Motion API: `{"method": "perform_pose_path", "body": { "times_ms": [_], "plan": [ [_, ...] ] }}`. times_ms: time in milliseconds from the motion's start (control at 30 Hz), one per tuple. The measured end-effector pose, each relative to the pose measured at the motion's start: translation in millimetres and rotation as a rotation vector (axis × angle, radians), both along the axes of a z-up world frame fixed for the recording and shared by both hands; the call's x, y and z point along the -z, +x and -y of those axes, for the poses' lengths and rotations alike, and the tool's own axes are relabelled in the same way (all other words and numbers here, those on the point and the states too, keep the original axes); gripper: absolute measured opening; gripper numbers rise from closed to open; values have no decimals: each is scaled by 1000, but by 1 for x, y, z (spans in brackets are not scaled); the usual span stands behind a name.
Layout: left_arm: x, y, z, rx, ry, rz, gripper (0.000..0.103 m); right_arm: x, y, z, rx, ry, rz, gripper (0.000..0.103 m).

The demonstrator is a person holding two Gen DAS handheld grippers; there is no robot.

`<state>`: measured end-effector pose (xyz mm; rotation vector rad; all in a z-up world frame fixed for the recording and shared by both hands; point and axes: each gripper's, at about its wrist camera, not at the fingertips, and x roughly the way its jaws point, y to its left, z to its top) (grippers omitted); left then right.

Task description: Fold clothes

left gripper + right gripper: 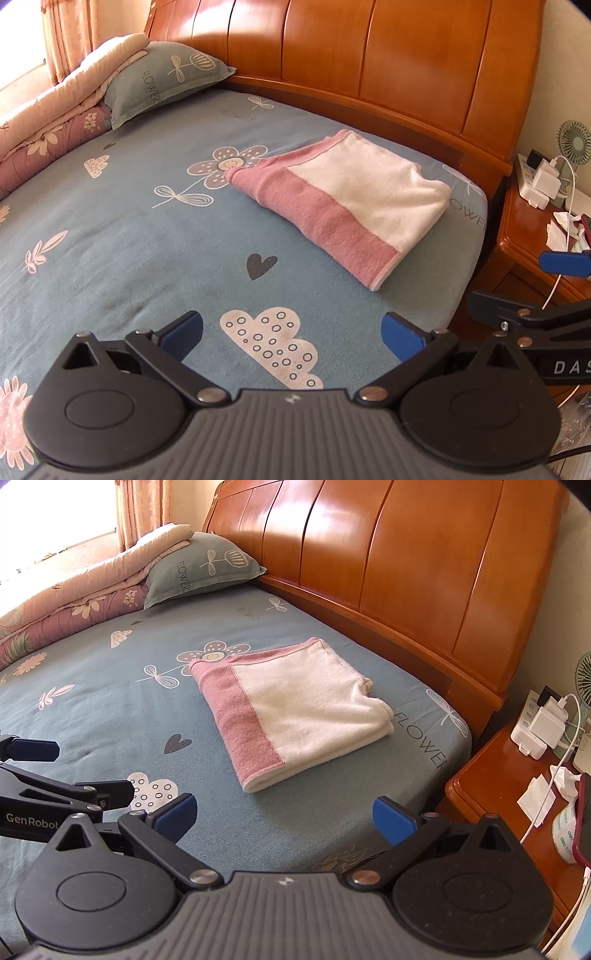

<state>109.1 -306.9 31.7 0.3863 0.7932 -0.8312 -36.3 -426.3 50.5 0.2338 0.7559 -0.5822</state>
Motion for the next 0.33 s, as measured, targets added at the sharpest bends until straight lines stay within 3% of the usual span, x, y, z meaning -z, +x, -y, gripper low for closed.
{"method": "perform_pose_path", "body": {
  "times_ms": [333],
  "plan": [
    [0,-1,1,-1,7,1,102,0,0,0,-2,0,-3,103]
  ]
}}
